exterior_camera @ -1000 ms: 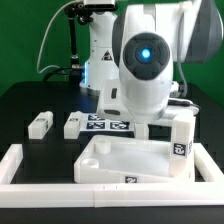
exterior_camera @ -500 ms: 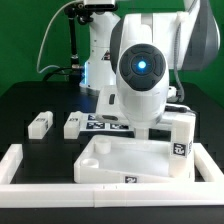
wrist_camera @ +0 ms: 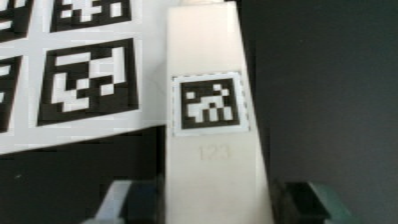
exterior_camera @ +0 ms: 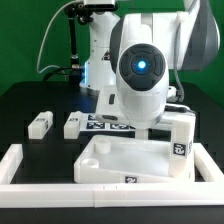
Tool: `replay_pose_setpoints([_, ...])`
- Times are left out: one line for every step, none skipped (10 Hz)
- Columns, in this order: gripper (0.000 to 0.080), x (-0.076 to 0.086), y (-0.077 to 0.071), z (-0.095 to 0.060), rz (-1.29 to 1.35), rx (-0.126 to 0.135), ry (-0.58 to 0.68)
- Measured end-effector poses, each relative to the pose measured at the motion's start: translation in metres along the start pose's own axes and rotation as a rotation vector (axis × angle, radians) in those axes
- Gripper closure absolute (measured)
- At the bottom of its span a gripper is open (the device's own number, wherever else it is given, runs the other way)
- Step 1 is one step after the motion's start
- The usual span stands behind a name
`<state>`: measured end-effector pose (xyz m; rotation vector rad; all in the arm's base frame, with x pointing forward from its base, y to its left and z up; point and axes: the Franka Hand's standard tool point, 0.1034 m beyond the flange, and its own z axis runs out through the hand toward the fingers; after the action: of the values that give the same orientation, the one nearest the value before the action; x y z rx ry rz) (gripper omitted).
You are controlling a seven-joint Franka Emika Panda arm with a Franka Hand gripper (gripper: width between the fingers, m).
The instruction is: Assemble desk
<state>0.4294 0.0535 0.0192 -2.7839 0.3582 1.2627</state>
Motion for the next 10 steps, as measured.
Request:
replay_pose_setpoints([0.0515, 0.000, 0.000, 0.000, 0.000, 0.000, 0.000])
replay_pose_setpoints([0.0515, 0.000, 0.000, 0.000, 0.000, 0.000, 0.000])
replay_pose_setpoints([0.0515, 0.000, 0.000, 0.000, 0.000, 0.000, 0.000])
replay_pose_setpoints([0.0515, 0.000, 0.000, 0.000, 0.000, 0.000, 0.000])
replay_pose_setpoints([0.0515, -0.003, 0.000, -0.003, 0.002, 0.001, -0.010])
replay_pose_setpoints([0.0515, -0.015, 0.000, -0.029, 0.001, 0.010, -0.034])
replay_pose_setpoints([0.0515, -0.024, 0.002, -0.064, -0.001, 0.031, -0.003])
replay_pose_setpoints([0.0515, -0.030, 0.009, -0.083, 0.004, 0.044, 0.010])
replay_pose_setpoints([0.0515, -0.031, 0.023, -0.106, 0.008, 0.056, 0.039])
replay_pose_setpoints([0.0515, -0.026, 0.043, -0.111, -0.050, 0.023, 0.044])
